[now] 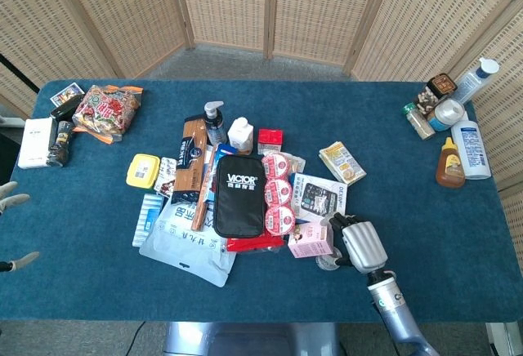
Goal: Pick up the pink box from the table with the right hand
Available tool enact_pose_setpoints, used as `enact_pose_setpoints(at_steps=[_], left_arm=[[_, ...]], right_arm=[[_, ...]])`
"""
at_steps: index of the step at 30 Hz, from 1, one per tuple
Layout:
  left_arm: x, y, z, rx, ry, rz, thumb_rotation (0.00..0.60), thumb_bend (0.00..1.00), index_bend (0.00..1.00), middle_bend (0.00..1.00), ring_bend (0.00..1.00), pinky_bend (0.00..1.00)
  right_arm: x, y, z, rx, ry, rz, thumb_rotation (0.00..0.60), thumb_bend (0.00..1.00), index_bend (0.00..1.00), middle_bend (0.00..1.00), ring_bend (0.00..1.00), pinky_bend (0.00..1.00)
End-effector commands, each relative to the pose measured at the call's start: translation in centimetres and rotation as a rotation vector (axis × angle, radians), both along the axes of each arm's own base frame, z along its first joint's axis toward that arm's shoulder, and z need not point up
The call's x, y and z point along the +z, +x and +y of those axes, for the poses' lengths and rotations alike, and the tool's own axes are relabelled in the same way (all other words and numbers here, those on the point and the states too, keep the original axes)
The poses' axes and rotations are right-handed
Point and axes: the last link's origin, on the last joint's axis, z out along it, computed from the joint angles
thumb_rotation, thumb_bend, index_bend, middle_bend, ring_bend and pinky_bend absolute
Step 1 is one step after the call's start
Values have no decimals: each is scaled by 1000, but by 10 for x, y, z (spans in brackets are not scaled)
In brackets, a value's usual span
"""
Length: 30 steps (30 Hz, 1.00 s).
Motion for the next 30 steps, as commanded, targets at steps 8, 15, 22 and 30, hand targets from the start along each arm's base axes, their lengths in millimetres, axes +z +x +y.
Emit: enact_pose_setpoints(at_steps=[8, 15, 22, 30], left_arm=[[-1, 0, 0, -2, -3, -1, 600, 0, 204, 0, 0, 0], [-2, 2, -1, -8, -9, -3, 600, 0, 203, 0, 0, 0], [-2, 4, -1, -14, -15, -9, 600, 0, 203, 0, 0, 0], [-1, 3, -1, -15, -20, -19, 600, 0, 204, 0, 0, 0]], right_arm=[[22, -7, 3, 5, -70, -36, 600, 0, 597, 708, 516, 526], [54, -12, 5, 5, -151, -36, 600, 0, 599, 708, 516, 525], [92, -3, 6, 35, -233, -32, 600, 0, 599, 709, 517, 525], [129, 34, 3, 113, -309, -54, 600, 0, 599, 709, 517, 525]])
